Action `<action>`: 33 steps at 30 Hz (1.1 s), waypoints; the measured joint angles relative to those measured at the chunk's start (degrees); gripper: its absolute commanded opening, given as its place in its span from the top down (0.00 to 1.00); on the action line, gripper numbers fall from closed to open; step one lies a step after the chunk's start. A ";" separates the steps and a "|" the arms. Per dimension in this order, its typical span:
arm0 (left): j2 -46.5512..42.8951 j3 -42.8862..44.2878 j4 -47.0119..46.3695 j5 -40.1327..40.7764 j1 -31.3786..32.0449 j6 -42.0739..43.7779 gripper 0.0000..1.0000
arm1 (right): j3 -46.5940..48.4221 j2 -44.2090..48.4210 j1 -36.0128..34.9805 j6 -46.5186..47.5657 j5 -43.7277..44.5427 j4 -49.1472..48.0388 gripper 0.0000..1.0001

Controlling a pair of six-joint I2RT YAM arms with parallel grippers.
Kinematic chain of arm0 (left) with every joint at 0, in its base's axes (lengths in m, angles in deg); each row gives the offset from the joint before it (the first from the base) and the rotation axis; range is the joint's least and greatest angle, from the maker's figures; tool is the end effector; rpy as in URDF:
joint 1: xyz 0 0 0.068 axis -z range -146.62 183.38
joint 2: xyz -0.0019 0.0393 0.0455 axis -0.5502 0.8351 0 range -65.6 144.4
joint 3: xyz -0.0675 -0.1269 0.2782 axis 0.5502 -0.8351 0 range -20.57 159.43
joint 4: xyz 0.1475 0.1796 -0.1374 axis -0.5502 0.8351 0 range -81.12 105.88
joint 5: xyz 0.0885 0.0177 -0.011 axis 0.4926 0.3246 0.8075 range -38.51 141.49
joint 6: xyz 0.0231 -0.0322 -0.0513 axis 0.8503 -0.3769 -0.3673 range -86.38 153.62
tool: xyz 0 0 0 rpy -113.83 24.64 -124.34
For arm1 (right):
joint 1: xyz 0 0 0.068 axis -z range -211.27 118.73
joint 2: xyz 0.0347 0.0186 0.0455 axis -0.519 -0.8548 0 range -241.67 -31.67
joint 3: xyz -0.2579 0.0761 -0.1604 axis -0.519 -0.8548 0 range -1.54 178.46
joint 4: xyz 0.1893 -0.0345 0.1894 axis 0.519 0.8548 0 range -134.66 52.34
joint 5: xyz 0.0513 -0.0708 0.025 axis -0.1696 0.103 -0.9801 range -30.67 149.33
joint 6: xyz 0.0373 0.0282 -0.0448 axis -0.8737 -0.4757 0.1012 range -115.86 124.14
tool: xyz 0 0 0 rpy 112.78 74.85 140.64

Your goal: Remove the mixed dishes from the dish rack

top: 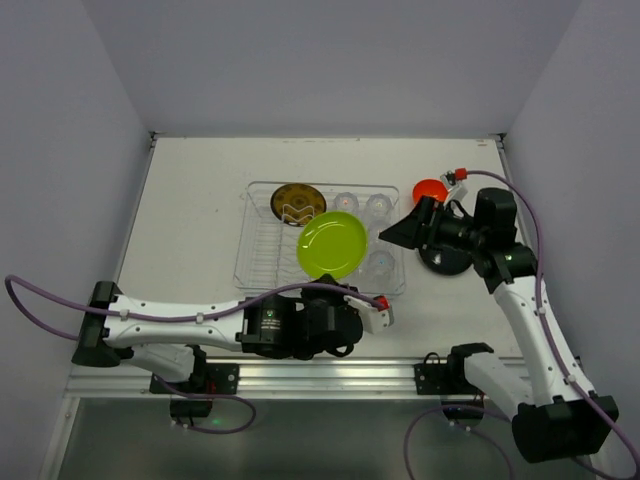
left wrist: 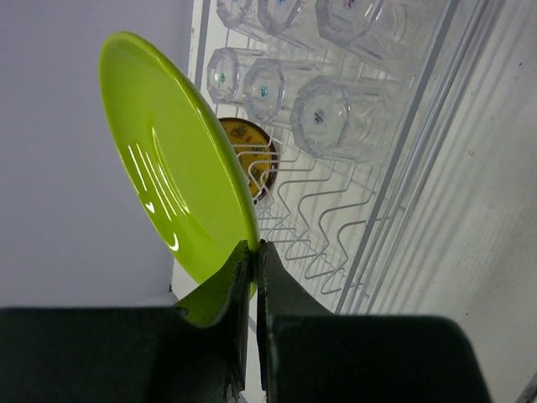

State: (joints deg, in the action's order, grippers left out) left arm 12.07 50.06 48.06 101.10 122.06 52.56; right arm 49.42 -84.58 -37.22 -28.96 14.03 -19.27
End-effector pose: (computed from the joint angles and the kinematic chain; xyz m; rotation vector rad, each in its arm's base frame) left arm 0.0451 -0.2872 0.3631 1.4208 1.5079 0.3044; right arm 0.1844 0.0553 0.3582 -0.0252 2.1143 1.2232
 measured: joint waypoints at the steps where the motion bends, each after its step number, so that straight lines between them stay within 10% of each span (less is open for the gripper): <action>1: 0.00 -0.48 -0.02 -0.02 0.00 1.29 1.00 | 2.40 -1.38 -1.73 0.39 0.70 0.92 0.02; 16: -1.55 -1.20 4.02 -6.82 0.02 9.01 1.00 | 13.44 -11.32 -15.58 4.13 7.45 7.06 0.11; 25: -1.75 -2.08 4.66 -6.97 0.02 10.29 1.00 | 12.22 -11.58 -17.40 6.51 12.55 10.27 0.56; 33: -0.35 -2.08 4.61 -7.28 0.02 10.75 1.00 | 10.84 -11.61 -17.62 6.40 12.81 9.66 0.58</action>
State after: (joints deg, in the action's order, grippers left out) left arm 11.72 47.99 52.67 93.82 122.08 63.31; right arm 60.26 -96.18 -54.84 -22.56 26.84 -9.61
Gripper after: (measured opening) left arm 0.058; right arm 0.448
